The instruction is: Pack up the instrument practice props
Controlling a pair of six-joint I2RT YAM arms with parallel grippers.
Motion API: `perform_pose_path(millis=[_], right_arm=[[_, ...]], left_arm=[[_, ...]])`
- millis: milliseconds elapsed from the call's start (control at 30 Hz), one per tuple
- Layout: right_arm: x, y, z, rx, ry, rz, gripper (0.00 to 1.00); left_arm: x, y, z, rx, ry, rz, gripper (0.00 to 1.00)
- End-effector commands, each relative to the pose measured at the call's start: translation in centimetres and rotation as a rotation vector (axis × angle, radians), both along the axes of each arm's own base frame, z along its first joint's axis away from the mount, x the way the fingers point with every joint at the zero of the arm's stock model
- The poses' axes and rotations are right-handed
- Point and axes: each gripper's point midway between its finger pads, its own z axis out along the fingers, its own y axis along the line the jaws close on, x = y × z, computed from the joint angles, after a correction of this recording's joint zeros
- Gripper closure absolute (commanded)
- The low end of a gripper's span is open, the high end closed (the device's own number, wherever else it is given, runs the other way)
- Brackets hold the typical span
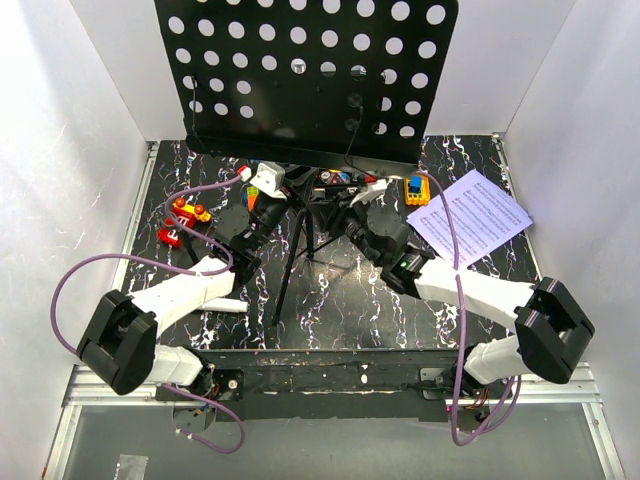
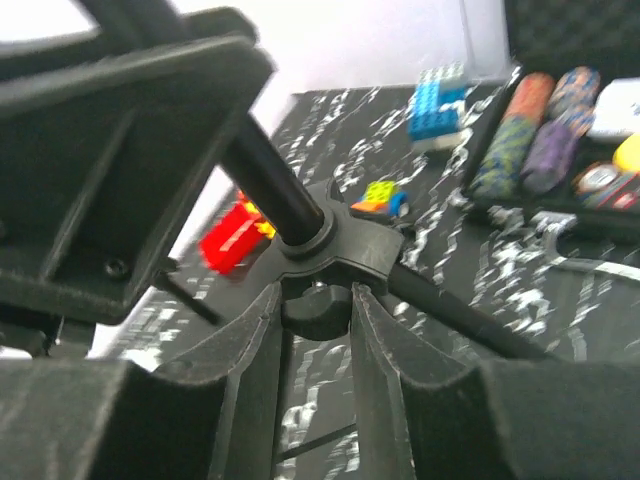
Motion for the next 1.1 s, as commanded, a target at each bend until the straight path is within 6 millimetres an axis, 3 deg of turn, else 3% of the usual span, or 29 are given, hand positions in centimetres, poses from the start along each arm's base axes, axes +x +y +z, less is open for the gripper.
perform_pose_path(millis=[0,233,433,600,733,767,833,900,1067], right_arm=[[-2.3,0.9,4.9,-0.238,-0.491,0.008,0.99],[-4.2,1.2,4.5,-0.654,-0.932,-0.027,0.99],[-5.5,1.4,1.8,-1.026,-1.227,-0.003,0.99],[-3.9,0.3,0.2,-1.242,-1.286,-0.102,0.99],[-4.4,-0.5,2.0,-1.075,-1.146,-0.108,0.99],[-4.4,-0.8,2.9,-1.015,-1.085,-0.115,0.87],[-4.8,-1.8,4.7,-0.905,-0.963,-0.123,0.5],[-5.5,-2.4,5.3,-0.793,-0.85,-0.089,0.19],[-7.8,-4.1,5.0,-0.528,-0.588,-0.02,0.15]], left_arm=[[-1.1,-1.3,-2.6,0.057,0.079,-0.067,1.0],[-1.2,-1.2,-3.3,0.06,0.097,-0.07,1.0],[-1.1,-1.1,-4.1,0.055,0.117,-0.061,1.0],[-0.6,-1.2,-4.8,0.054,0.135,-0.051,1.0],[-0.3,-1.3,-5.1,0.06,0.141,-0.044,1.0],[-0.2,-1.3,-5.1,0.064,0.142,-0.04,1.0],[0.0,-1.3,-5.0,0.068,0.139,-0.034,1.0],[0.1,-1.3,-4.7,0.065,0.135,-0.029,1.0],[0.2,-1.1,-4.1,0.064,0.126,-0.02,1.0]])
